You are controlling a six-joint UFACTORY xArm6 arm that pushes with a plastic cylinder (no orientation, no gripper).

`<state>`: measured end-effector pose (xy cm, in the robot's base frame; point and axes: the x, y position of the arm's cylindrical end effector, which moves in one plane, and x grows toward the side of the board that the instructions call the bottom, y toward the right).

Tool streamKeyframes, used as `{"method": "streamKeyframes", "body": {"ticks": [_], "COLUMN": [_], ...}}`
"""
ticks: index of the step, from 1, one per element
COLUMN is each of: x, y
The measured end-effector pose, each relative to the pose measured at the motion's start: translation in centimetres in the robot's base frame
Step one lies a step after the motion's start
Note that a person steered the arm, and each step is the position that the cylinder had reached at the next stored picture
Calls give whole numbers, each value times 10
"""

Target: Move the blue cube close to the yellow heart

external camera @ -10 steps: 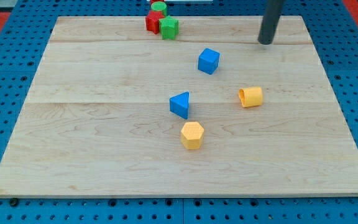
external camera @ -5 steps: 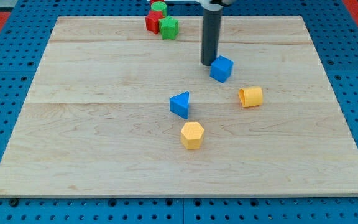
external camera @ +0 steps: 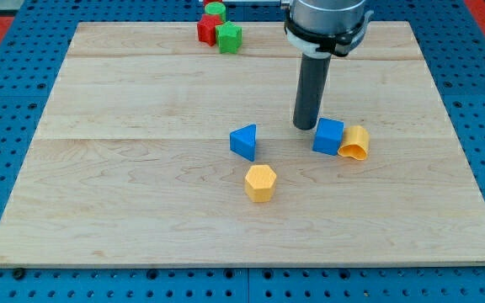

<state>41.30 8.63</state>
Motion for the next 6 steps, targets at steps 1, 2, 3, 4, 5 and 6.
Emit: {"method": "streamKeyframes", "body": {"ticks": [1, 2, 3, 4, 5, 6], "x": [-26, -27, -27, -27, -30, -30], "y": [29, 29, 29, 58, 109, 147]}}
